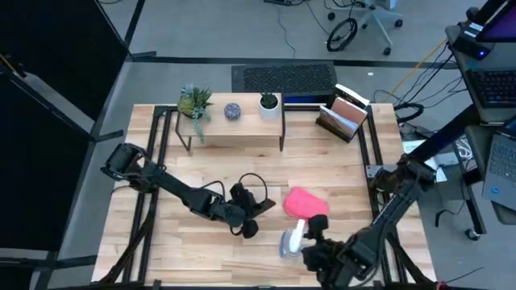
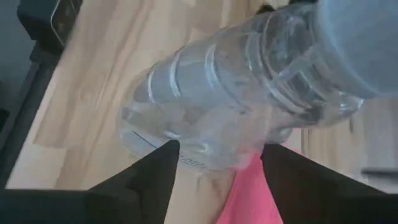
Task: Apply microfiber cloth
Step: Spray the back of the cellphone using the spray bottle
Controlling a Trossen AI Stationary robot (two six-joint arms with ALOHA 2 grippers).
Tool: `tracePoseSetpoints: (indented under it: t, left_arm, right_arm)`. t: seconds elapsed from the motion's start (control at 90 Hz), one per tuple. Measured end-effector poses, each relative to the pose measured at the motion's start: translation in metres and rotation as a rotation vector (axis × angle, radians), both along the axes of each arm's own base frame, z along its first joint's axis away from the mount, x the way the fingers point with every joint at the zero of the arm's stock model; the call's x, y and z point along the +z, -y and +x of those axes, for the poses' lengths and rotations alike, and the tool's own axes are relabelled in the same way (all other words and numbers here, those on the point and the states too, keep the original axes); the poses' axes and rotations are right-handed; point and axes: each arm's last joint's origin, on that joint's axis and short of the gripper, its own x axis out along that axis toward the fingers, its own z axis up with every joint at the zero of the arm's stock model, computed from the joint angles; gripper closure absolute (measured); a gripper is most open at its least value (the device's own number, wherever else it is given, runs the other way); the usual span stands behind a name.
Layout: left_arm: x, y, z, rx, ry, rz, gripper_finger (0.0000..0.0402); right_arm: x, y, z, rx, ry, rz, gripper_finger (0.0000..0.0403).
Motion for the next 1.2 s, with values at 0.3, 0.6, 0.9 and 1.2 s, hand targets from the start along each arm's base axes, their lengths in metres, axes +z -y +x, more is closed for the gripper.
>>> tracePoseSetpoints:
  t: [0.3, 0.6, 0.9, 1.2]
  left_arm:
    - [0.0, 0.0, 0.0, -0.005, -0.003, 0.008, 0.0391]
    - [0.006, -0.001, -0.002, -0.007, 0.005, 0.028, 0.0391]
    - [0.057, -0.01, -0.015, 0.001, 0.137, 0.095, 0.0391]
    - [0.124, -0.042, -0.037, -0.001, 0.311, 0.209, 0.0391]
  right_arm:
    - [0.006, 0.012, 0.03, 0.102, 0.07, -0.041, 0.0188]
    - [0.038, 0.023, -0.001, -0.008, 0.076, 0.055, 0.0188]
    - [0.065, 0.031, -0.036, -0.177, 0.114, 0.223, 0.0188]
    - [0.064, 0.04, -0.034, -0.312, 0.199, 0.181, 0.0188]
